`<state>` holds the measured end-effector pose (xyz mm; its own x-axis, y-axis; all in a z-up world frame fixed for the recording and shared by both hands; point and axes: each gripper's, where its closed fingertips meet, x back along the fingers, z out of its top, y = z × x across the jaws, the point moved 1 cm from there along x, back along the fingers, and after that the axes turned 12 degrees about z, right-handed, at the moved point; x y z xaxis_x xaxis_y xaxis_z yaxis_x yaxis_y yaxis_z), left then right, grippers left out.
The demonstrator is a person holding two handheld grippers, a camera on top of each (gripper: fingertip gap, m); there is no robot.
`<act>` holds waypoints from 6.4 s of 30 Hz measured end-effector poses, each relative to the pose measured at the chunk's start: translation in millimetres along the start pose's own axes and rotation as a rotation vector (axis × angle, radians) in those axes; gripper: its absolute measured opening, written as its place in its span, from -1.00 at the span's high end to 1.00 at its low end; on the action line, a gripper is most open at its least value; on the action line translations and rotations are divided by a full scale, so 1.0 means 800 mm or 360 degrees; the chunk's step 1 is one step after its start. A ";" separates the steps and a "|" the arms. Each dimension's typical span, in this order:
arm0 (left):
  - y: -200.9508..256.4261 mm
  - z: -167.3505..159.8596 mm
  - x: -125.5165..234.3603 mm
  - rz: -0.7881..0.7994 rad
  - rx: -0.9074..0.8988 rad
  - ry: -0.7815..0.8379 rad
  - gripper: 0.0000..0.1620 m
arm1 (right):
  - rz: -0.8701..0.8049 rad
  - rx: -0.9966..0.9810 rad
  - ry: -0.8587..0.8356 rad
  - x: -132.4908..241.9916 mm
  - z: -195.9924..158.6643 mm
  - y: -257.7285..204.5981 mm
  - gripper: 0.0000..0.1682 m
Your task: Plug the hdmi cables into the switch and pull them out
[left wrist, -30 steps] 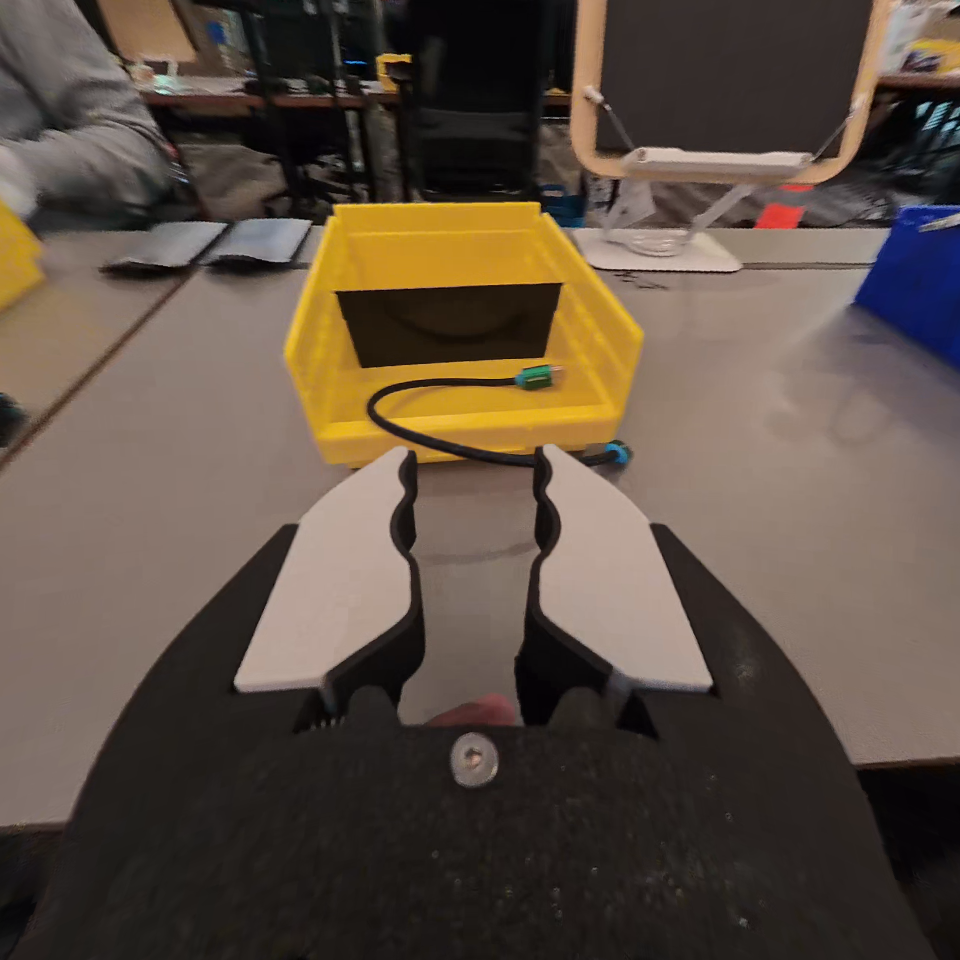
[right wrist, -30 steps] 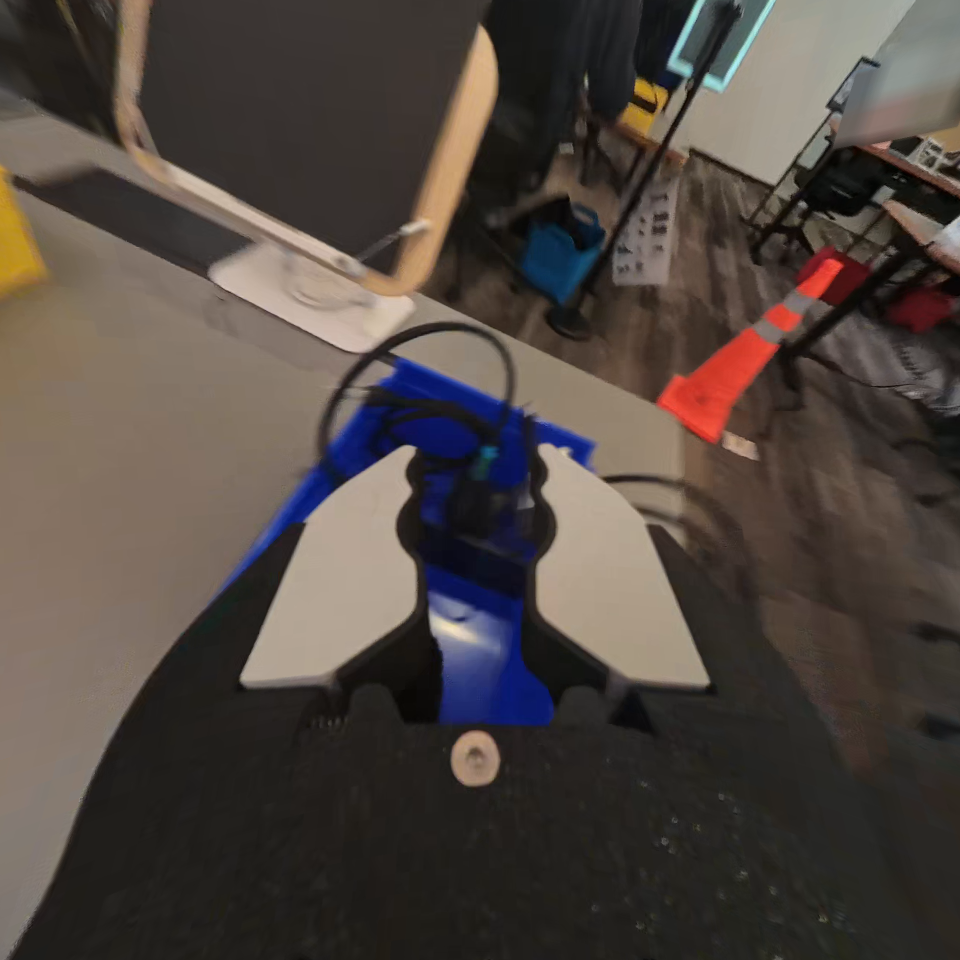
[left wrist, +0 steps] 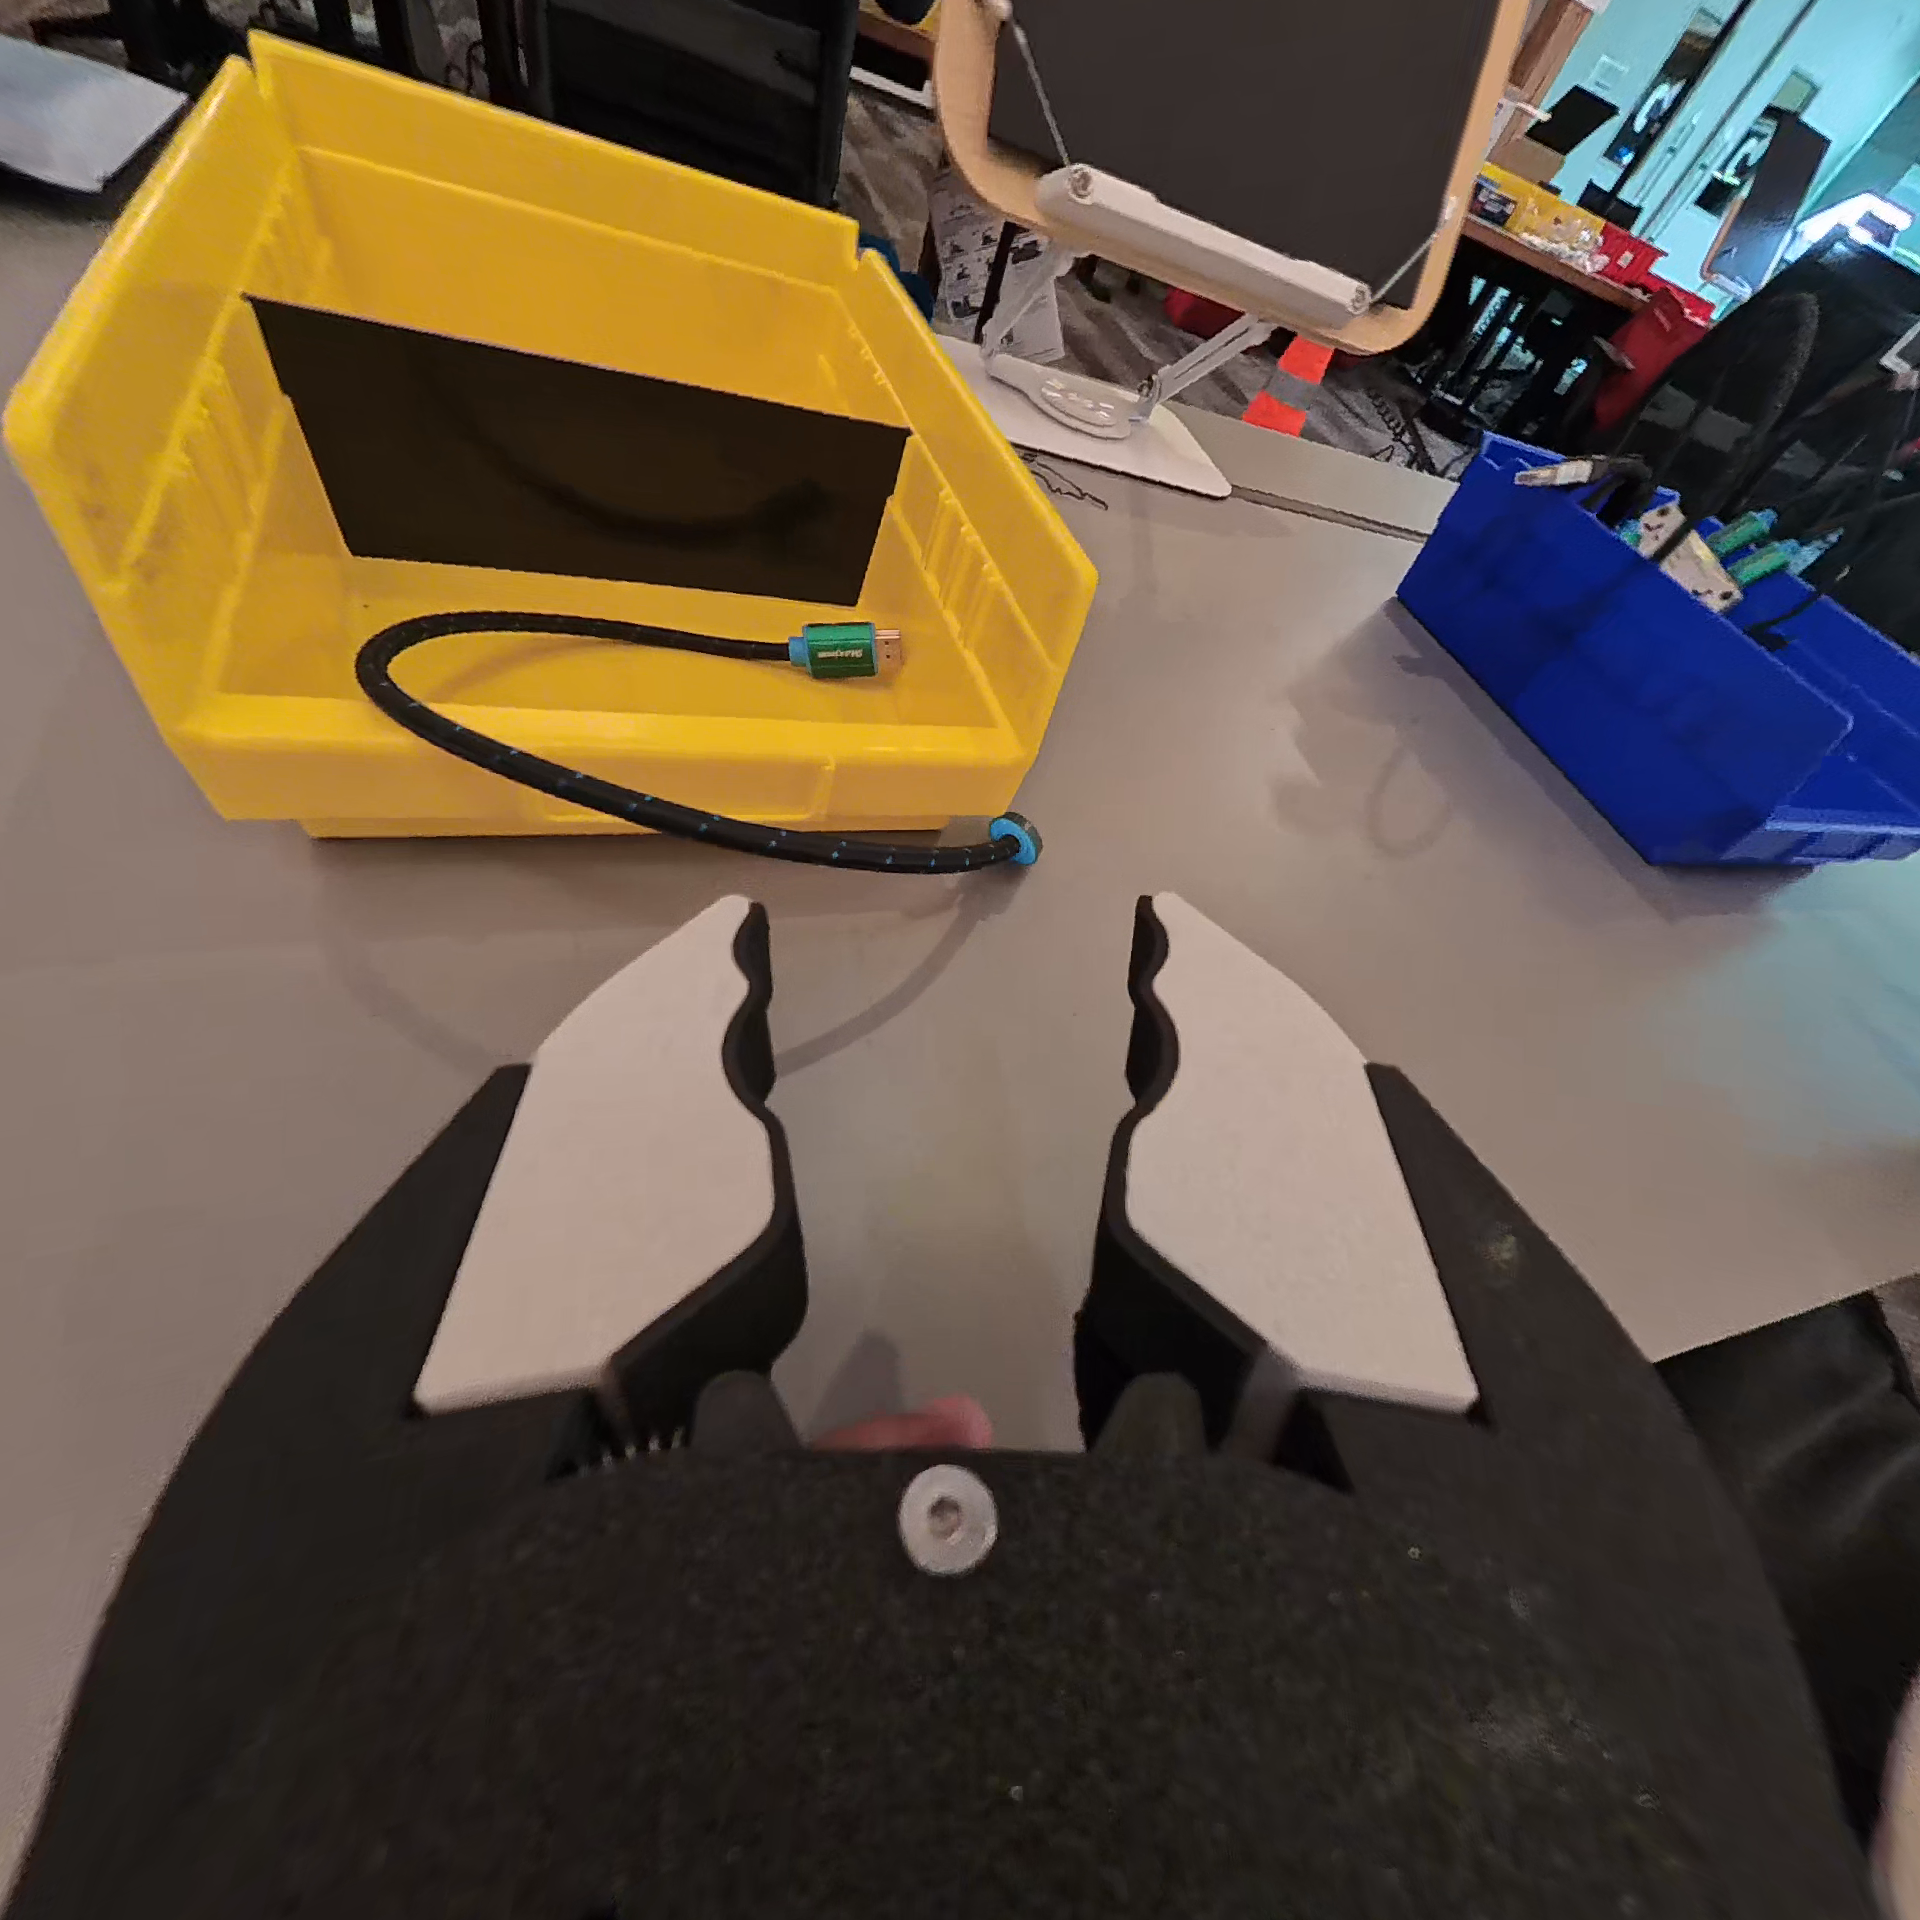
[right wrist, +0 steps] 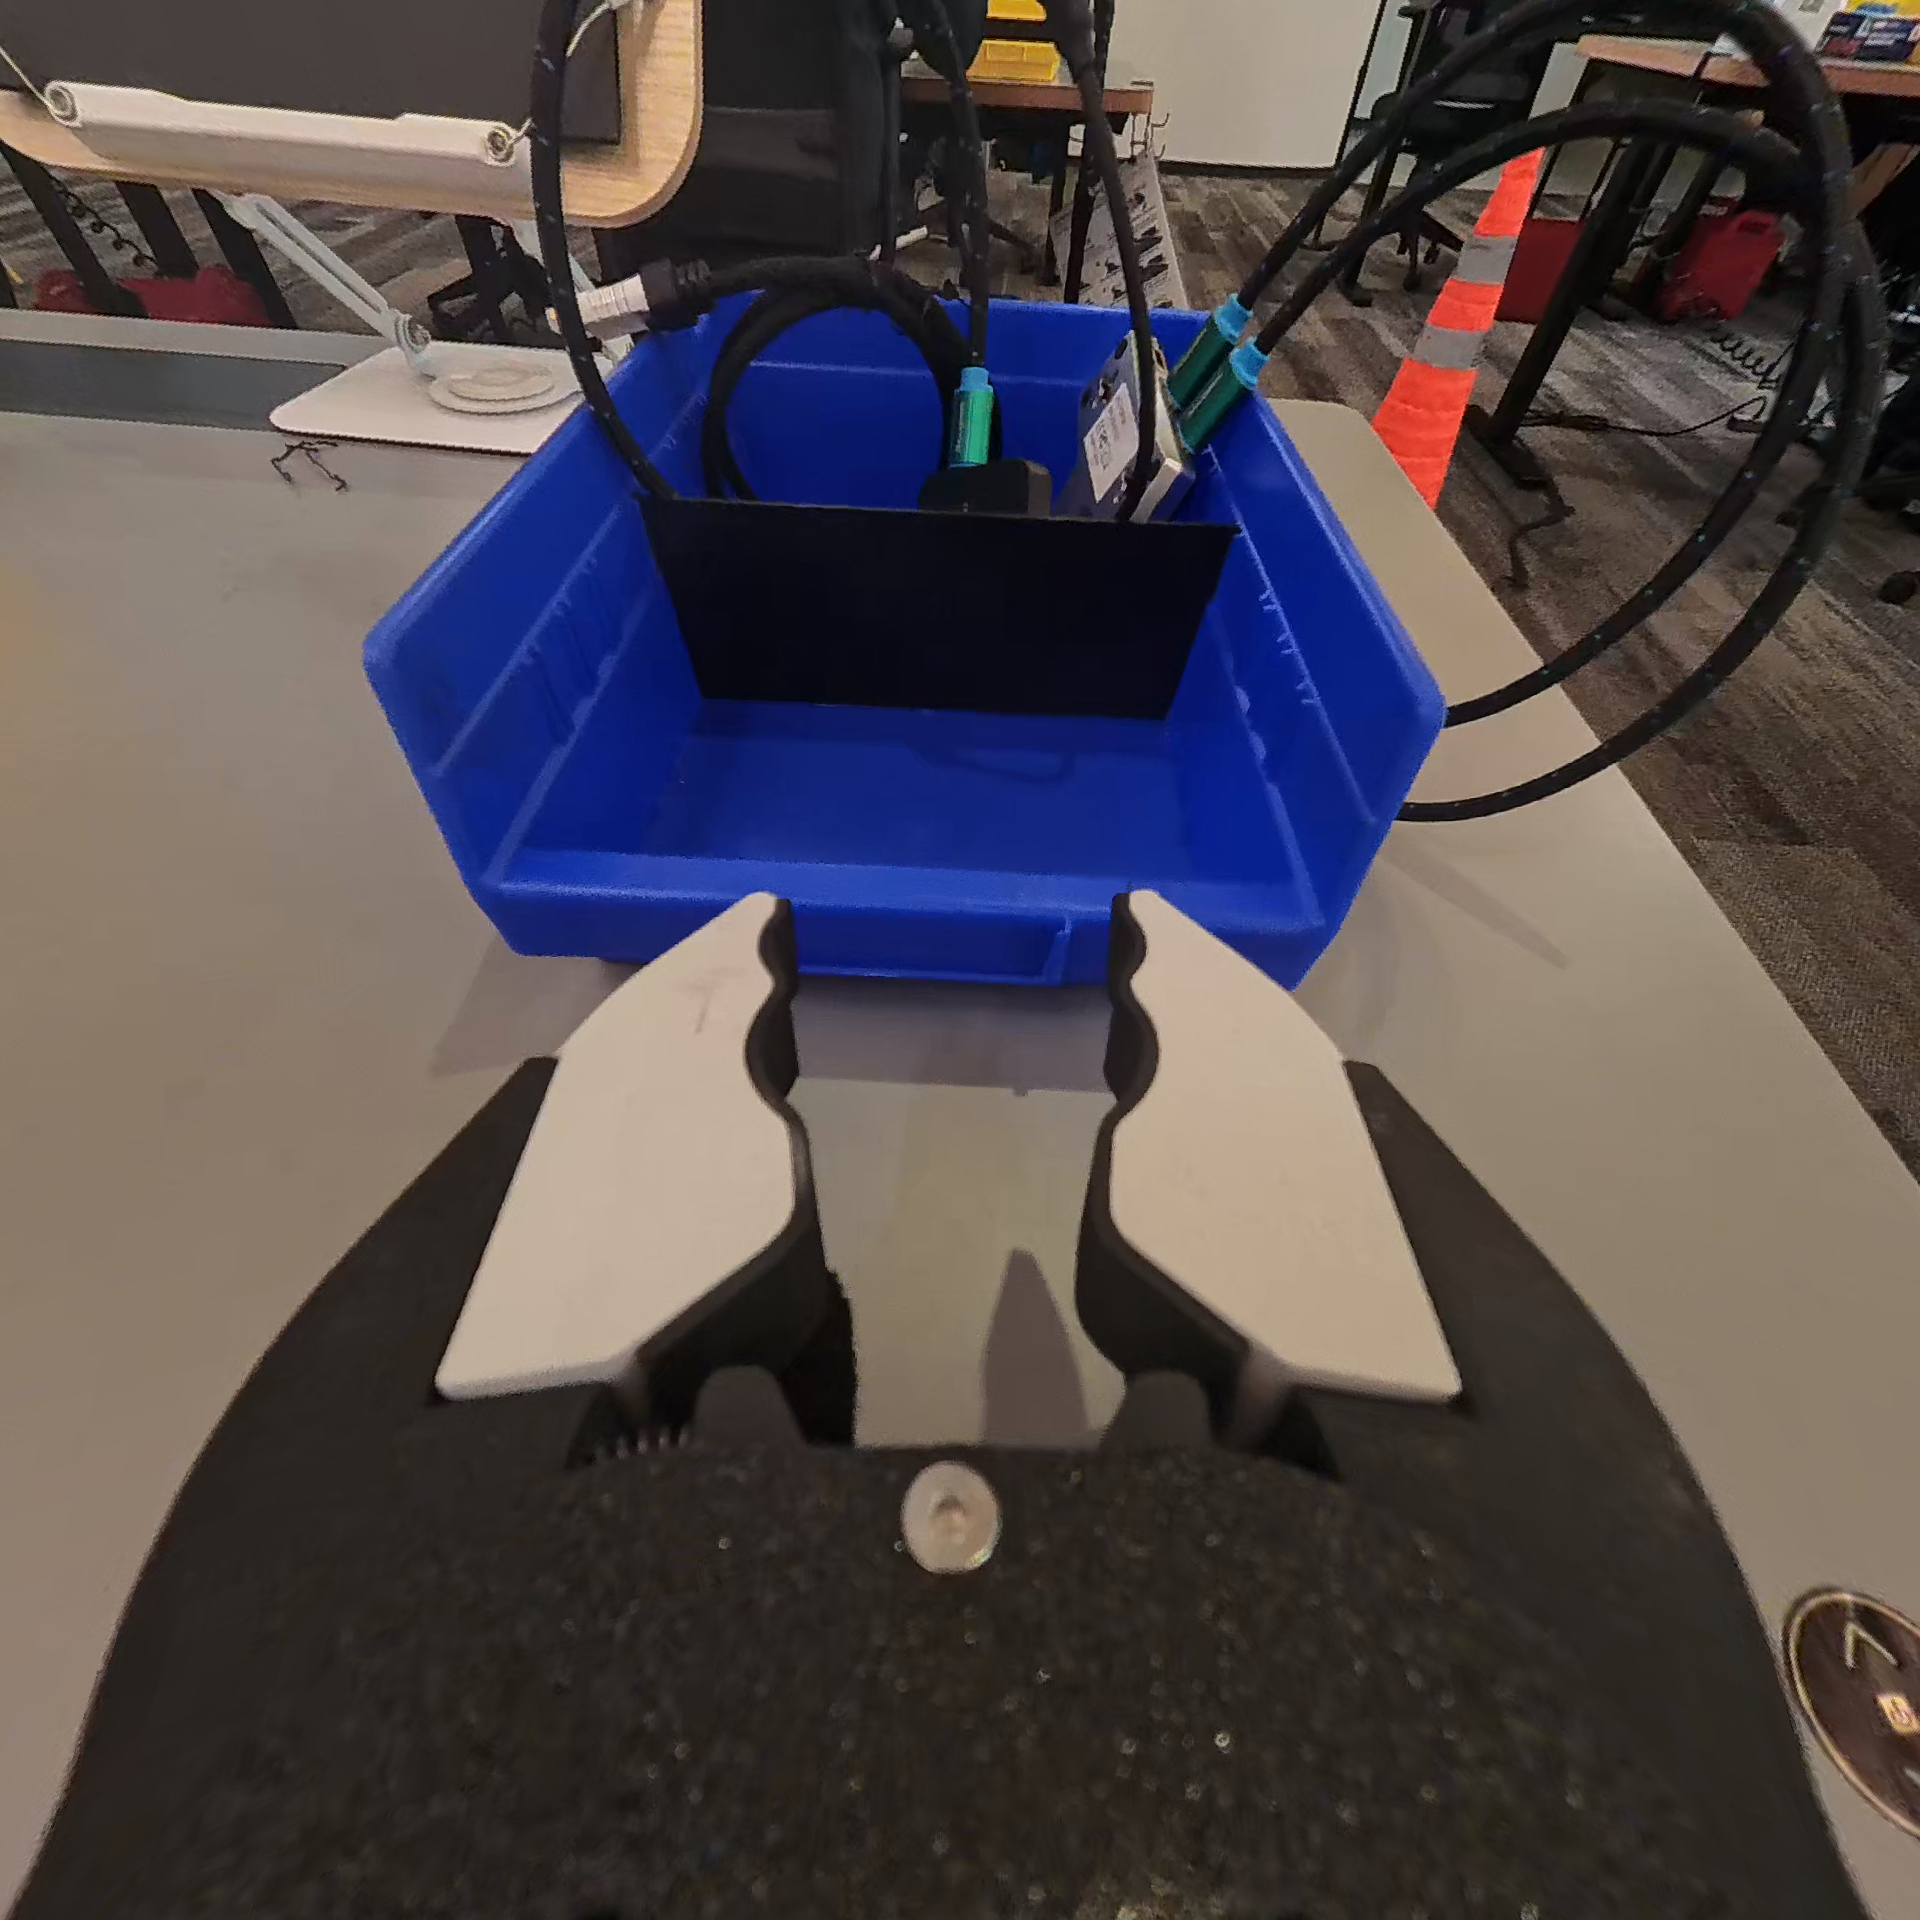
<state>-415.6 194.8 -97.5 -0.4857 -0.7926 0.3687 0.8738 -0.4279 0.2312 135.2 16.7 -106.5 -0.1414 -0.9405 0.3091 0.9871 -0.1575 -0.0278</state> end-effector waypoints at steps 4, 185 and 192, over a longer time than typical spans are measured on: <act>-0.007 0.003 -0.001 0.0013 0.0106 0.0007 0.17 | -0.0014 0.0020 -0.0008 -0.004 0.001 0.003 0.32; 0.517 -0.075 -0.290 0.0008 -0.0734 -0.0491 0.90 | -0.0112 0.1132 -0.0916 -0.033 -0.062 0.116 0.87; 0.504 -0.068 -0.291 0.0037 -0.0526 -0.0482 0.95 | -0.0544 0.1287 -0.0809 0.061 0.048 0.160 0.91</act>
<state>50.9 183.3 -139.3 -0.4081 -0.6619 0.6287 0.8219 -0.5661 -0.0625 257.8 -38.1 -58.8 -0.5630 -0.6139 0.5534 0.6813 0.0344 0.7312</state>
